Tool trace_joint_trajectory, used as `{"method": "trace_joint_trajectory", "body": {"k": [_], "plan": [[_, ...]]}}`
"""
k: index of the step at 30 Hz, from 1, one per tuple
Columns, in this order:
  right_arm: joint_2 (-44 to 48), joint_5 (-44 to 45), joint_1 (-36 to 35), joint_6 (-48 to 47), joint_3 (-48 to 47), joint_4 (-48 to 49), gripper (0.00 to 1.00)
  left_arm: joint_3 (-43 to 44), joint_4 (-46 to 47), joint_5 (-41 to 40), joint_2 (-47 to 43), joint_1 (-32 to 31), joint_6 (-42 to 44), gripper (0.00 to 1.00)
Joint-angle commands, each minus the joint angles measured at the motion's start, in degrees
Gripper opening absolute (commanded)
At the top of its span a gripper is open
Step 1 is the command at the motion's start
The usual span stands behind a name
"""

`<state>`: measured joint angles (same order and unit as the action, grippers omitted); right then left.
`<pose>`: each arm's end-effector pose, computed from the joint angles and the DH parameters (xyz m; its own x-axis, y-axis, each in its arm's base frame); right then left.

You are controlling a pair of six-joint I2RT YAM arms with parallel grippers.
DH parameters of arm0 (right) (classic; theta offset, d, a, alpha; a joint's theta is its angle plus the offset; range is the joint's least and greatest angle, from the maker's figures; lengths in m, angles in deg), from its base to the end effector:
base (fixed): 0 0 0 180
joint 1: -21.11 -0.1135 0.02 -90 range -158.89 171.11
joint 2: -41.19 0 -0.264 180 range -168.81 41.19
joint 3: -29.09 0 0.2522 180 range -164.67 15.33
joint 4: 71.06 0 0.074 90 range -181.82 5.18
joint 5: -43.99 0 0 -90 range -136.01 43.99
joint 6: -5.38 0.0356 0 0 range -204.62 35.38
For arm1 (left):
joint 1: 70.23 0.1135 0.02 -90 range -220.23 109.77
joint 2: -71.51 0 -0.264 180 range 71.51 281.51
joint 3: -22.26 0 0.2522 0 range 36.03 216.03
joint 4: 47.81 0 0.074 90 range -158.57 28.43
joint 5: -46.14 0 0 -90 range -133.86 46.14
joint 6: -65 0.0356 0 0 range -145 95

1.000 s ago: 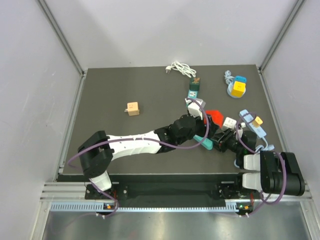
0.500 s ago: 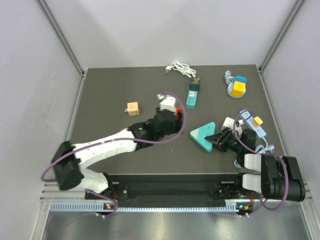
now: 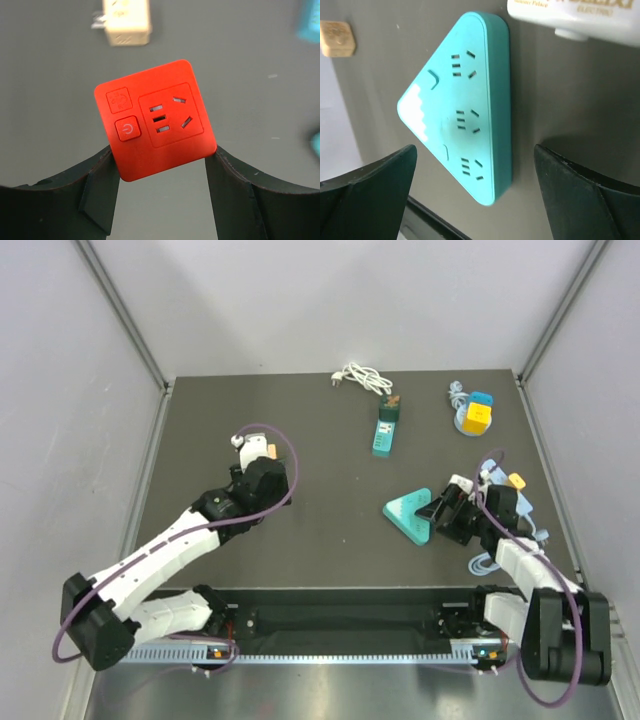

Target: Pull the plug off the socket

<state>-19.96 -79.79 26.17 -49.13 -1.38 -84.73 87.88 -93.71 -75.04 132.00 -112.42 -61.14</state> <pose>0.1846 0.0035 0.1436 -0.7543 0.5512 -0.3566 0.1415 0.6669 0.7316 0.1756 -0.1343 0.2976 -0.5583 -0.1750 -0.8110 -0.0559 0.9832 -0.1736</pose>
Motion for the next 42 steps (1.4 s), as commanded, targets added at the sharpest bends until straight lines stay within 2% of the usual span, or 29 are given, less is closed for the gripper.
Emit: {"method": "trace_joint_trajectory", "body": {"k": [1, 8, 12, 20, 27, 32, 36, 37, 40, 42], "plan": [[4.7, 6.3, -1.5, -5.2, -3.6, -13.2, 1.00, -0.7, -3.8, -3.8, 3.4, 2.5, -0.4, 0.00], [12.2, 12.3, -7.5, -9.1, -11.7, -25.5, 1.00, 1.8, -2.1, -7.2, 12.2, 5.3, 4.4, 0.00], [14.1, 13.4, -9.5, -8.9, -11.8, -25.7, 1.00, 6.0, -3.8, -11.7, 20.3, 5.2, 7.3, 0.00], [11.4, 12.4, -10.9, -9.2, -10.6, -23.9, 1.00, 14.3, -7.7, -21.4, 33.5, 3.6, 9.2, 0.00], [12.0, 12.1, -11.0, -9.2, -10.4, -23.7, 1.00, 18.2, -11.5, -22.8, 42.2, 2.7, 11.9, 0.00], [12.3, 11.9, -11.1, -9.3, -10.4, -23.7, 1.00, 17.3, -9.4, -22.6, 42.8, 2.6, 12.2, 0.00], [12.5, 12.1, -11.3, -9.2, -10.5, -24.1, 1.00, 17.3, -8.5, -21.6, 43.5, 2.6, 13.5, 0.21], [12.5, 12.2, -11.4, -9.2, -10.6, -24.3, 1.00, 17.3, -8.4, -21.8, 43.7, 2.6, 13.4, 0.37], [12.5, 12.7, -11.7, -9.1, -11.0, -24.8, 1.00, 16.7, -7.4, -21.5, 43.4, 2.6, 13.5, 0.56], [12.5, 13.4, -12.4, -8.9, -11.2, -25.1, 1.00, 16.3, -6.4, -21.1, 42.5, 2.6, 13.7, 0.62]]}}
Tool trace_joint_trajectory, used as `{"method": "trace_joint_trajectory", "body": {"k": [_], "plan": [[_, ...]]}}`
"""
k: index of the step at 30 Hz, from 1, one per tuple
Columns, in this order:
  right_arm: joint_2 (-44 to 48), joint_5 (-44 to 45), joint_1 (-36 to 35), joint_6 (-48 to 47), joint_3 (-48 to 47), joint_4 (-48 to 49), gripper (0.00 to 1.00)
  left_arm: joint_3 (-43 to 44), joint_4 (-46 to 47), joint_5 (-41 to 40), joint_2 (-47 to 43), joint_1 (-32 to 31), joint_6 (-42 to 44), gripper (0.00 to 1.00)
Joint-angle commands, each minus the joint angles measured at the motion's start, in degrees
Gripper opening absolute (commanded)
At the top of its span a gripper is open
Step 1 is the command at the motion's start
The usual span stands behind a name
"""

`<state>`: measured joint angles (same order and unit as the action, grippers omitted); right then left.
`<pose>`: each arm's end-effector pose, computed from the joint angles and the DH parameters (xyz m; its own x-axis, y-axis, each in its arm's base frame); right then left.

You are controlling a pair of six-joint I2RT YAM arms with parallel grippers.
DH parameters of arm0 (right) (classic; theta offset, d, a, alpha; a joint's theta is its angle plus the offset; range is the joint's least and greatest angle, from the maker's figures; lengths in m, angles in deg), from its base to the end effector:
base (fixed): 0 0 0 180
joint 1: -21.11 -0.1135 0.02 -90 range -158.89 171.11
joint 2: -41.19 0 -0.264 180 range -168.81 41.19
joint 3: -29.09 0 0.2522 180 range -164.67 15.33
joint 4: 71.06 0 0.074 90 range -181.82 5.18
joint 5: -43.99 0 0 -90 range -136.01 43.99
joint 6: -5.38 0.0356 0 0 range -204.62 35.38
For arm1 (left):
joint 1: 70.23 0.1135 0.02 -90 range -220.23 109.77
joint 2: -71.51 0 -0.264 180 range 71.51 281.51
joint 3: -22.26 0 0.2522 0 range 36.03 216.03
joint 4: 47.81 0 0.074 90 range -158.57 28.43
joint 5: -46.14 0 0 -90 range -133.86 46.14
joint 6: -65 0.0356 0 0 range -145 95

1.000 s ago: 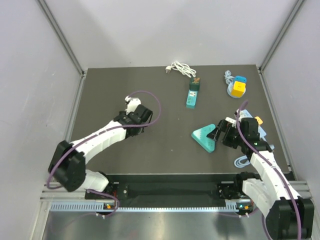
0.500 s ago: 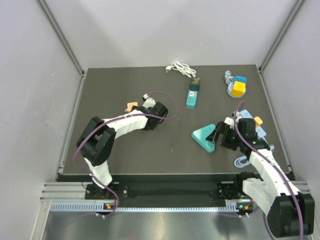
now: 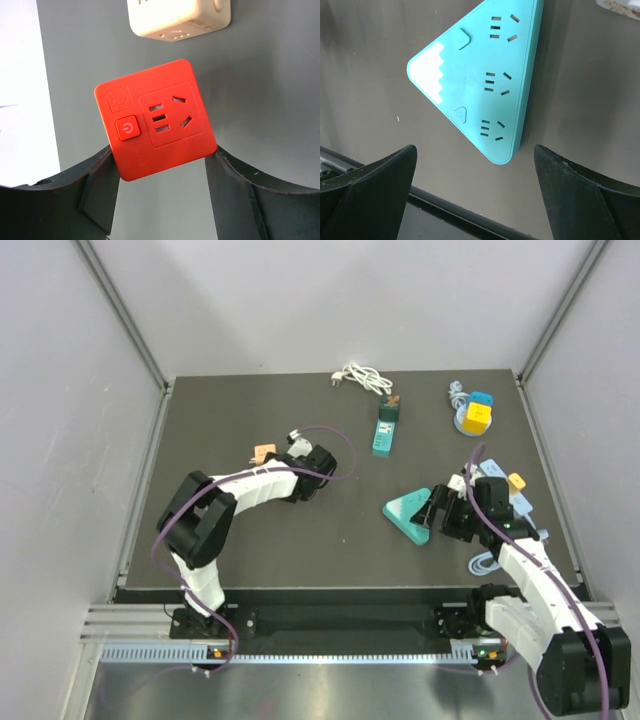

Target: Pull the plug off the socket

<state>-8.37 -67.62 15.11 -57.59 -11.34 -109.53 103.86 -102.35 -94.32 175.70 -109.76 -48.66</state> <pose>0.1677 0.0308 0.1953 -0.8106 0.3396 -0.4771 0.0272 0.8356 0.5487 0.2790 -0.1947 0.1783 -0.7982 0.3274 -0.5057 -0.0520 0.7989 0.5992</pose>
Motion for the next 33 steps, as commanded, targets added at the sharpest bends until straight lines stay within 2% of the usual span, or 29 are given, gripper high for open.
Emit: {"method": "trace_joint_trajectory", "body": {"k": [1, 7, 11, 15, 23, 30, 33], "plan": [[1.0, 1.4, -1.9, -0.1, -1.4, -0.5, 1.00, -0.4, 2.7, -1.6, -1.4, 0.0, 1.6, 0.64], [1.6, 4.3, -4.6, 1.3, -2.9, -3.1, 1.00, -2.8, 5.4, 0.5, -4.7, 0.1, 4.3, 0.83], [4.4, 5.9, -6.7, 3.3, -3.6, -5.4, 1.00, -2.6, 4.3, 1.0, -5.9, 0.1, 4.7, 0.91], [7.5, 9.7, -9.5, 5.0, -4.8, -9.4, 1.00, -3.0, 3.6, 6.0, -14.5, 0.1, 3.1, 0.98], [8.3, 14.0, -13.8, 6.9, -7.6, -12.5, 1.00, -4.4, 4.0, 24.8, -33.5, 0.1, 2.1, 0.98], [0.1, 21.1, -18.5, 6.5, -13.4, -9.6, 1.00, -13.0, 12.9, 40.9, -50.4, 0.1, -2.8, 0.94], [-4.0, 23.8, -19.8, 5.6, -15.7, -6.2, 1.00, -16.8, 18.4, 44.3, -54.4, 0.2, -4.7, 0.94]]}}
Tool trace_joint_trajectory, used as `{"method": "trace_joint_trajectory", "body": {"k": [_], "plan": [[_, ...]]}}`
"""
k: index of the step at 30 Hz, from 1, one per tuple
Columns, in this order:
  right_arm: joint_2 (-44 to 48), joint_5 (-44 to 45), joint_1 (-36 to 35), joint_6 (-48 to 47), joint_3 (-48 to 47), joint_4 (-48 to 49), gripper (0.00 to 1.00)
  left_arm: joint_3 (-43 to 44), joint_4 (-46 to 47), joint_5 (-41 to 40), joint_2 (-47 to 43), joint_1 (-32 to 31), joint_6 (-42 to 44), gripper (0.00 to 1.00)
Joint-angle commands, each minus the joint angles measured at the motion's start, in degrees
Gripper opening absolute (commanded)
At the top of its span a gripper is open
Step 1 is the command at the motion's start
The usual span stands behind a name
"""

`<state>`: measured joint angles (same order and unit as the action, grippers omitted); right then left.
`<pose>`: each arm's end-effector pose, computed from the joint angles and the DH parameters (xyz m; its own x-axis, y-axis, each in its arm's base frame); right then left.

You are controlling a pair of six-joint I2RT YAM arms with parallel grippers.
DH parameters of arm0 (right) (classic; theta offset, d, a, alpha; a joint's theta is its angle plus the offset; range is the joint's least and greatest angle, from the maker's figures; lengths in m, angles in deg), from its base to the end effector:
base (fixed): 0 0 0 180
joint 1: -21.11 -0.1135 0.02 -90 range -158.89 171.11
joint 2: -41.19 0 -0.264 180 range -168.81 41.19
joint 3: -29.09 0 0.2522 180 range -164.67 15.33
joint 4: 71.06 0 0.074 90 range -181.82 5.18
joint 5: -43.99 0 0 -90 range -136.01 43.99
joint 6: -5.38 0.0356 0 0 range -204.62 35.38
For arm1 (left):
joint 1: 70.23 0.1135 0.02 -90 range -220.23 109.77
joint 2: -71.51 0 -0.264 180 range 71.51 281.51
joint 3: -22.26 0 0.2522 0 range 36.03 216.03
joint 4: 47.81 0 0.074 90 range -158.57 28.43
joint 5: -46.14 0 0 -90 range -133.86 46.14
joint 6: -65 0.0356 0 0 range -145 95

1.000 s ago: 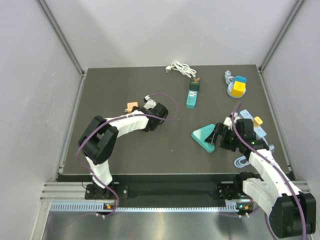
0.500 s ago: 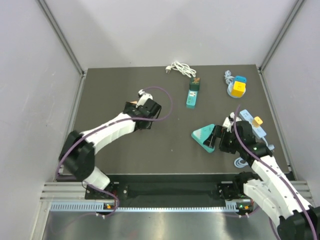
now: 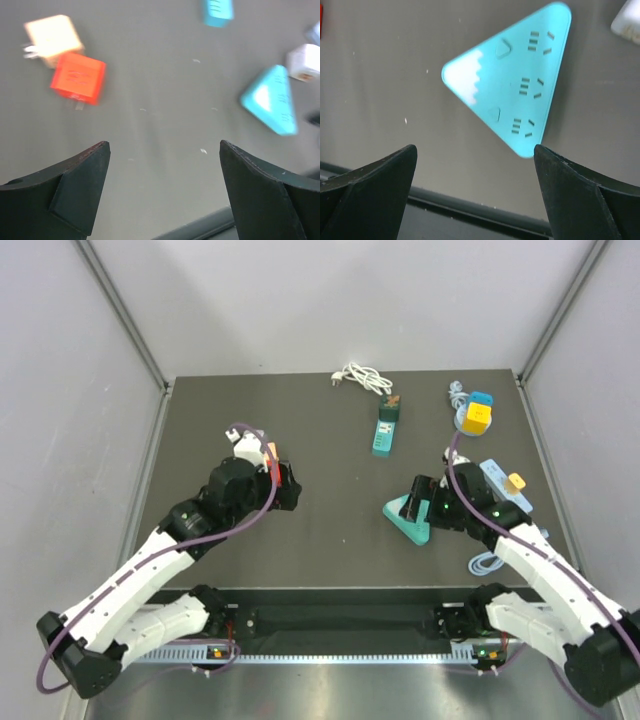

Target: Pull the plug off the socket

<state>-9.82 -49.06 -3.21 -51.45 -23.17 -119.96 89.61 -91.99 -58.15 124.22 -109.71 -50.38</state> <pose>0.1631 0.0758 0.2432 -0.8066 0.2350 -0.5424 -0.0031 0.9159 0.4015 0.1588 -0.1194 0.3338 -0.5369 -0.0959 -0.8382 0.2438 0.9335 -0.2630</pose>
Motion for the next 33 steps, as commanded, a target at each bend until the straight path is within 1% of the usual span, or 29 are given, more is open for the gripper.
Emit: {"method": "trace_joint_trajectory", "body": {"k": [1, 3, 6, 7, 9, 10, 11, 12, 13, 14, 15, 16, 17, 19, 20, 22, 23, 25, 27, 29, 33], "plan": [[-3.6, 5.9, -1.4, -1.1, -4.7, 5.4, 1.00, -3.1, 9.7, 9.8, -3.2, 0.1, -3.3, 0.94], [-6.1, 7.7, -1.3, -1.4, -5.3, 9.5, 1.00, -2.5, 10.6, 10.8, -2.3, 0.1, -3.6, 0.94], [-11.0, 9.2, -1.3, -1.9, -7.0, 15.3, 1.00, 2.6, 11.2, 12.0, 1.9, 0.1, -2.4, 0.93], [-14.2, 9.0, -1.2, -1.9, -7.4, 16.8, 1.00, 4.0, 11.4, 12.3, 3.4, 0.1, -1.9, 0.93], [-17.5, 7.2, -0.6, -1.4, -8.9, 21.0, 1.00, 8.0, 12.7, 12.6, 7.8, 0.1, 0.1, 0.93], [-20.7, 6.1, 0.1, -1.2, -9.5, 22.5, 0.98, 9.5, 12.8, 12.6, 9.5, 0.1, 0.7, 0.93], [-22.1, 4.0, 0.6, -0.9, -9.8, 24.0, 0.98, 11.2, 12.6, 12.5, 13.5, 0.1, 1.8, 0.92], [-23.5, 3.2, 1.1, -0.4, -10.0, 27.9, 0.96, 14.5, 12.6, 12.7, 15.5, 0.1, 2.3, 0.92], [-25.8, 1.3, 2.3, 0.0, -10.0, 30.1, 0.93, 15.8, 13.0, 12.9, 17.3, 0.1, 2.5, 0.91], [-28.2, -1.6, 3.8, 0.4, -9.4, 35.0, 0.89, 17.5, 15.0, 13.1, 20.6, 0.1, 2.5, 0.90], [-28.2, -3.3, 3.8, 0.8, -9.2, 35.0, 0.89, 18.2, 16.0, 13.4, 22.2, 0.1, 2.4, 0.89], [-31.1, -5.2, 5.6, 1.1, -9.6, 39.4, 0.84, 18.9, 17.2, 13.6, 23.5, 0.2, 2.0, 0.89], [-32.4, -7.9, 6.5, 1.5, -10.1, 40.5, 0.83, 19.5, 18.3, 13.9, 26.2, 0.2, 1.2, 0.88], [-34.7, -8.6, 8.2, 1.8, -12.3, 41.5, 0.83, 21.7, 20.6, 13.9, 28.8, 0.2, 0.8, 0.88], [-36.9, -8.5, 8.6, 1.4, -13.2, 41.5, 0.86, 23.0, 20.6, 14.0, 31.8, 0.2, 0.8, 0.87], [-40.5, -9.4, 9.2, 0.0, -16.7, 40.9, 0.93, 26.4, 20.6, 12.7, 34.6, 0.2, 1.0, 0.87], [-41.5, -10.3, 9.3, -0.4, -17.9, 40.1, 0.95, 27.5, 20.6, 12.4, 37.4, 0.2, 1.6, 0.88], [-44.9, -10.7, 9.2, -0.9, -20.6, 39.9, 0.97, 31.3, 20.3, 11.1, 40.1, 0.2, 2.3, 0.88], [-46.9, -11.3, 9.2, -1.2, -23.3, 39.8, 0.98, 34.6, 19.5, 10.3, 43.4, 0.2, 3.1, 0.87], [-49.9, -10.7, 9.0, -1.3, -24.9, 39.4, 0.98, 35.4, 20.4, 9.5, 44.9, 0.2, 2.9, 0.87], [-53.6, -4.8, 7.2, -2.0, -30.9, 36.2, 0.93, 32.9, 22.6, 10.1, 43.8, 0.3, 1.7, 0.86]]}}
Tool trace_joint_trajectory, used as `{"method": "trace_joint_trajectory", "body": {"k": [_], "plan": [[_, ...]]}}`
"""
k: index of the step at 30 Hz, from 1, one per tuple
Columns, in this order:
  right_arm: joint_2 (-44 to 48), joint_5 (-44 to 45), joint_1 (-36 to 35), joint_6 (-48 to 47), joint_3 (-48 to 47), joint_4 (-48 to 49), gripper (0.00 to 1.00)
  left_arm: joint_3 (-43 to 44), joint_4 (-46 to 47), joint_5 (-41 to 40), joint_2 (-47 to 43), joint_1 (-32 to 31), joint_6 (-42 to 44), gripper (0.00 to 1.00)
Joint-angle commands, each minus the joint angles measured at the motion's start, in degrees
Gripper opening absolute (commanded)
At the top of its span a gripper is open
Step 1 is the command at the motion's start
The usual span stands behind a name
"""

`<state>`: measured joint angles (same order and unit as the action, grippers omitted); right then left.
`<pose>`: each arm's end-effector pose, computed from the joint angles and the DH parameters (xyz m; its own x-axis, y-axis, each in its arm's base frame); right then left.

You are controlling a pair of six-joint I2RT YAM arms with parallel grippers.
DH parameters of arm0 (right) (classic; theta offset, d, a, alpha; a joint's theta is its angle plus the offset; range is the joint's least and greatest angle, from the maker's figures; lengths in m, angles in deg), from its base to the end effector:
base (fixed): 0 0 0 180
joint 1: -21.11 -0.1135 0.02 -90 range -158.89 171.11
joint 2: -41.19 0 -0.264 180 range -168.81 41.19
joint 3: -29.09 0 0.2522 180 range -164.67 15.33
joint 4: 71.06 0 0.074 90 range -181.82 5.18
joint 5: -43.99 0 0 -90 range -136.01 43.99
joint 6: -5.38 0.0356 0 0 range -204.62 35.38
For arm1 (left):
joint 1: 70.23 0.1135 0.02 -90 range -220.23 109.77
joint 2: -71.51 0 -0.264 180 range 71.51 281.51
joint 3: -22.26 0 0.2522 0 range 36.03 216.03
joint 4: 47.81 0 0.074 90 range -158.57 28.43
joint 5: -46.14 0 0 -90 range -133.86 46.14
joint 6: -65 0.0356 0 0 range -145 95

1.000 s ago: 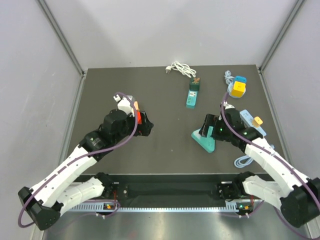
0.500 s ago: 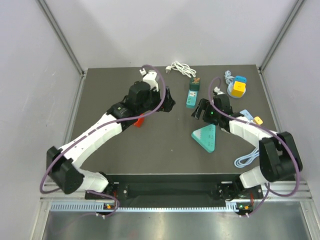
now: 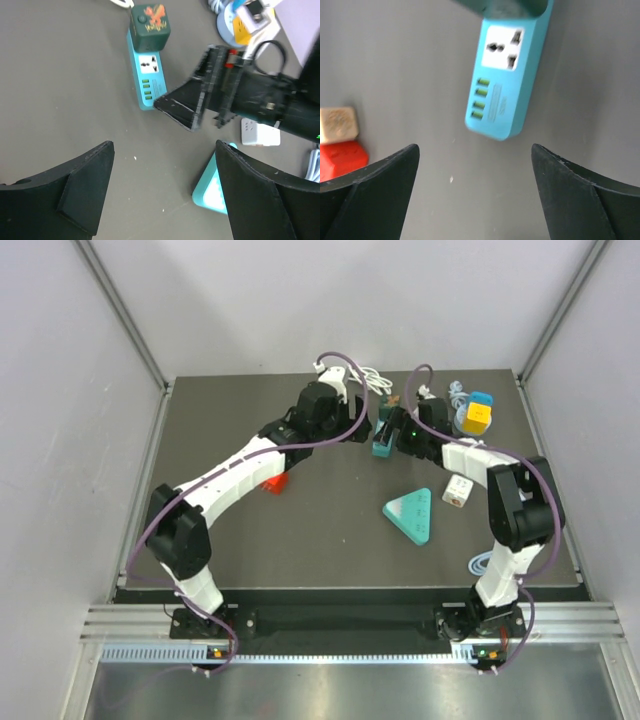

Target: Pull the plug off the socket

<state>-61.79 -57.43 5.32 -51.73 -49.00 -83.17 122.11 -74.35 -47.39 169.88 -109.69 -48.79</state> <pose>0.3782 0.1143 0.1991 -0.7138 0.3513 -0.6059 -0.0373 0.8448 0.5337 0.3178 -0.2587 0.3348 -0.5377 -0.0788 -0.8394 0.4091 0.8461 -0.3415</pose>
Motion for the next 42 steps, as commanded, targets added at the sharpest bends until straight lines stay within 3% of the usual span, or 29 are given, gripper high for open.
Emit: {"method": "trace_joint_trajectory", "body": {"k": [1, 8, 13, 29, 32, 34, 37, 40, 42], "plan": [[-2.8, 5.3, -1.9, -2.1, -6.2, -1.3, 0.91, -0.3, 5.0, -1.0, -2.7, 0.3, 0.0, 0.86], [-9.3, 17.6, -6.1, -5.4, -16.2, -9.6, 0.82, -8.2, 1.8, -2.2, -9.2, 0.3, -1.5, 0.86], [-12.1, 19.8, -6.5, -4.1, -18.0, -12.0, 0.71, -12.9, 0.6, -3.1, -15.5, 0.4, -0.6, 0.86], [-18.8, 28.7, -8.8, -8.9, -24.6, -18.6, 0.70, -16.4, -0.1, -3.9, -18.8, 0.4, -1.4, 0.86], [-18.0, 30.1, -8.8, -10.2, -23.7, -18.4, 0.57, -15.8, -0.3, -4.0, -17.8, 0.4, -1.6, 0.86], [-17.3, 30.5, -8.8, -11.7, -23.4, -18.2, 0.36, -15.2, -0.2, -3.9, -16.5, 0.5, -2.0, 0.86], [-16.0, 30.4, -8.8, -13.5, -21.3, -17.9, 0.21, -12.4, -0.2, -2.6, -13.4, 0.9, -3.0, 0.86], [-13.7, 30.3, -8.8, -15.5, -17.4, -15.5, 0.18, -8.0, -1.5, -0.5, -8.6, 1.3, -4.2, 0.86], [-12.0, 29.9, -8.8, -17.0, -15.8, -14.6, 0.23, -5.3, -2.3, 1.3, -4.3, 1.7, -5.2, 0.86]]}}
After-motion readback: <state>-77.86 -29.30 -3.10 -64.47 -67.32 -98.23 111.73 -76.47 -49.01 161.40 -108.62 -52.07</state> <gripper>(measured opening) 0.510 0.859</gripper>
